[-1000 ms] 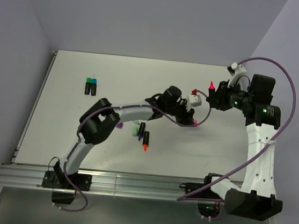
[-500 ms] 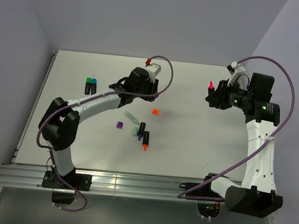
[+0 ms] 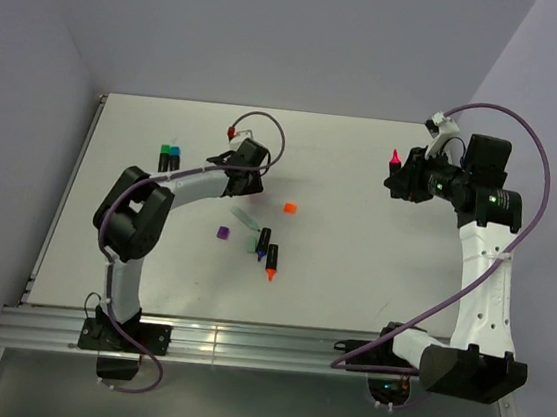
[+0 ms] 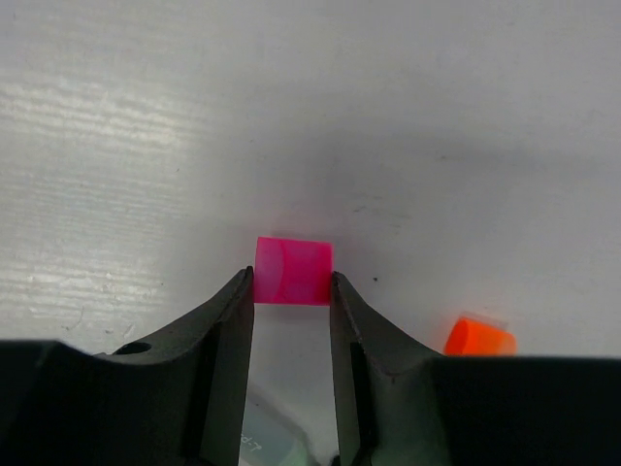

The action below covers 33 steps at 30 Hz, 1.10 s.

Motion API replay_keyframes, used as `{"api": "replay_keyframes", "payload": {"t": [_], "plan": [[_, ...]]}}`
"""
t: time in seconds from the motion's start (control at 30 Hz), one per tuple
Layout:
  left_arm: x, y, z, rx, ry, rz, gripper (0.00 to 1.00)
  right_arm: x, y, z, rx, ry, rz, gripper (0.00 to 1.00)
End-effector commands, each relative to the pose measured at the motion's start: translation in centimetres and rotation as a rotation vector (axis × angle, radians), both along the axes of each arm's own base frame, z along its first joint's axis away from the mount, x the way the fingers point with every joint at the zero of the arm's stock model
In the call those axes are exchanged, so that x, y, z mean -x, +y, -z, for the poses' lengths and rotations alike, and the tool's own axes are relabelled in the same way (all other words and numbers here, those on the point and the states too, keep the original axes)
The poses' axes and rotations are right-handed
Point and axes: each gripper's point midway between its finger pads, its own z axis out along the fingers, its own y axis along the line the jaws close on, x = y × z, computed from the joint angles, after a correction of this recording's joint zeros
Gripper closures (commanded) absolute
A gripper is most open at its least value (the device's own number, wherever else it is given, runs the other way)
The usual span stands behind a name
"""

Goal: Insert the pens into the pen caps
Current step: Place the pen cap at the center of the board.

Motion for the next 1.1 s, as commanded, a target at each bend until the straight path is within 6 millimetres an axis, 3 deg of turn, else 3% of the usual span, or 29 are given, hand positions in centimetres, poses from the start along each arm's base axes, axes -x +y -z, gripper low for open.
{"api": "replay_keyframes", "payload": {"t": [0.0, 0.1, 0.2, 0.3, 0.37, 0.4, 0.57, 0.67, 0.73, 0.87, 0.9, 0.93, 1.0, 1.07], "plan": [[-0.4, 0.1, 0.3, 0.028, 0.017, -0.130, 0.95, -0.4, -0.1, -1.5, 0.008, -0.039, 0.014, 1.00], [-0.5, 0.1, 1.0, 0.036, 0.042, -0.161, 0.96, -0.5, -0.3, -1.2, 0.013, -0.031, 0.019, 1.00], [-0.5, -0.4, 1.1, 0.053, 0.053, -0.163, 0.88, -0.5, -0.3, -1.1, 0.013, -0.025, 0.020, 1.00], [-0.2, -0.6, 1.1, 0.067, 0.063, -0.156, 0.74, -0.5, -0.3, -1.0, 0.016, -0.024, 0.020, 1.00], [0.3, -0.8, 1.2, 0.071, 0.072, -0.143, 0.58, -0.5, -0.3, -1.1, 0.020, -0.028, 0.019, 1.00], [0.3, -0.8, 0.9, 0.073, 0.068, -0.139, 0.46, -0.5, -0.3, -1.2, 0.021, -0.030, 0.019, 1.00], [1.0, -0.8, 0.1, 0.073, 0.063, -0.109, 0.27, -0.6, -0.2, -1.7, 0.018, -0.040, 0.013, 1.00], [0.6, -1.0, -2.0, 0.051, 0.015, -0.042, 0.26, -0.6, -0.2, -1.9, 0.016, -0.042, 0.011, 1.00], [0.0, -1.2, -5.5, 0.044, -0.060, 0.015, 0.24, -0.6, -0.2, -1.9, 0.016, -0.042, 0.011, 1.00], [-0.6, -0.9, -11.5, -0.182, -0.230, 0.375, 0.17, -0.7, 0.1, -1.6, 0.017, -0.034, -0.002, 1.00], [0.6, -2.3, -12.6, -0.177, -0.250, 0.548, 0.15, -0.8, 0.1, -1.6, 0.018, -0.032, -0.003, 1.00], [0.8, -1.9, -13.2, -0.327, -0.313, 0.781, 0.14, -0.8, 0.1, -1.6, 0.019, -0.033, -0.007, 1.00], [3.4, -3.6, -14.0, -0.329, -0.392, 1.163, 0.17, -0.8, 0.1, -1.5, 0.022, -0.033, -0.008, 1.00], [4.4, -1.4, -13.2, -0.486, -0.404, 1.462, 0.18, -0.9, 0.1, -1.2, 0.027, -0.027, -0.010, 1.00]]}}
